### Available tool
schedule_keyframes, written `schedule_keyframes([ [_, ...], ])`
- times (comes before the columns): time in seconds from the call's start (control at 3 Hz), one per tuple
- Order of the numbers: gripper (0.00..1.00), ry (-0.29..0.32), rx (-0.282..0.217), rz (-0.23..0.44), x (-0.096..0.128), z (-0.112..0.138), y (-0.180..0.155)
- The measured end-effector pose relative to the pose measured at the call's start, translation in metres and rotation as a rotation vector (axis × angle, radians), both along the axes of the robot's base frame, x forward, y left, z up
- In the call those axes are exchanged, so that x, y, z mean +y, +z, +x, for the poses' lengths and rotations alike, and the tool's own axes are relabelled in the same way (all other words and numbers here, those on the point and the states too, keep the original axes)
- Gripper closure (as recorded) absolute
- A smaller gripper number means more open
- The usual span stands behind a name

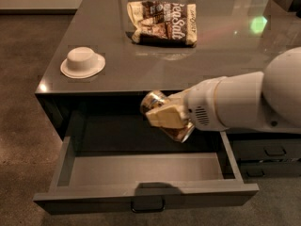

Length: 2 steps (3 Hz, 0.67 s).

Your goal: Place orange can into top drawer

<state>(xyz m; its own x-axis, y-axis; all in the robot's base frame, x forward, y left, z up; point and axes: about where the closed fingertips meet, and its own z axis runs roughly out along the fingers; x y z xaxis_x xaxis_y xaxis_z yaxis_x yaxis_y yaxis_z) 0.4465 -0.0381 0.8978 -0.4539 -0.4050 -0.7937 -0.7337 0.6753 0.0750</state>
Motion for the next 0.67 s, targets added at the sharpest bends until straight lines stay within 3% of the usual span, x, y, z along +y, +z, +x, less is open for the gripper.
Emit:
schedule_keyframes([
  [0.67,1.0,-0.002,-0.027,-0.012,-0.0008,-0.001,0.01],
])
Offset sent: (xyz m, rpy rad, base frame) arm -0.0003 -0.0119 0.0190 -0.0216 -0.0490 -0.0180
